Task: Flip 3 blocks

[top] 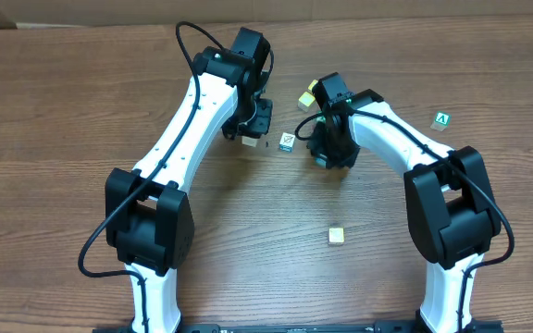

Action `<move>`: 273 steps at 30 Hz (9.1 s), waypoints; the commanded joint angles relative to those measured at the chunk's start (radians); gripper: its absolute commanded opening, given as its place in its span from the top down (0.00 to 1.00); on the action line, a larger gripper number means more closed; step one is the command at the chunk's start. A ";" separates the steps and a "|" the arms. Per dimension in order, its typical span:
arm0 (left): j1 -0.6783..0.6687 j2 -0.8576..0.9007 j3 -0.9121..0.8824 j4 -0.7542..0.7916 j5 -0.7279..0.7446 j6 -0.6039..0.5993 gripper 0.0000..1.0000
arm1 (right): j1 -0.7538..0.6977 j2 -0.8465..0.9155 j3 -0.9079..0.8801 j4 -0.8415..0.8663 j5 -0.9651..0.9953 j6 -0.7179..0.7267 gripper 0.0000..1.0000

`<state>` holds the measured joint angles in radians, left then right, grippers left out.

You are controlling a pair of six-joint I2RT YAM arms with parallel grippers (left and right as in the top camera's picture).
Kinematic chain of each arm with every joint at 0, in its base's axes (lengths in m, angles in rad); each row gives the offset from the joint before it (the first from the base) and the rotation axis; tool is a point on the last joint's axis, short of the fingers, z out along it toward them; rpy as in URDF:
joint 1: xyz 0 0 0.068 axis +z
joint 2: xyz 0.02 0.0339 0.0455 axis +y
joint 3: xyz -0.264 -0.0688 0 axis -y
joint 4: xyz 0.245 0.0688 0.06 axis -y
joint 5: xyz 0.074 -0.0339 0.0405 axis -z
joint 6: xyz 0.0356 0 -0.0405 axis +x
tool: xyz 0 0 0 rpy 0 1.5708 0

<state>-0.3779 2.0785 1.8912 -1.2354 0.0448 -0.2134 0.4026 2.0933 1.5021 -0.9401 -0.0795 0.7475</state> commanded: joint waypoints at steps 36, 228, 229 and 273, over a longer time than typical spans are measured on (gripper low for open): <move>-0.086 -0.202 -0.005 -0.274 -0.087 -0.171 0.74 | 0.249 -0.233 -0.166 -0.317 -0.094 -0.128 0.71; -0.343 -0.201 -0.836 0.438 0.283 -0.457 0.89 | -0.314 -0.232 -0.449 -0.195 -0.376 -0.495 0.96; -0.343 -0.201 -0.836 0.443 0.278 -0.464 0.89 | -0.314 -0.232 -0.449 -0.194 -0.365 -0.494 0.96; -0.370 -0.201 -0.836 0.425 0.180 -0.497 0.87 | -0.160 -0.232 -0.484 0.077 -0.340 -0.505 0.96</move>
<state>-0.7403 1.8633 1.0733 -0.8074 0.3180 -0.7044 0.2428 1.8671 1.0210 -0.8433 -0.4789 0.2409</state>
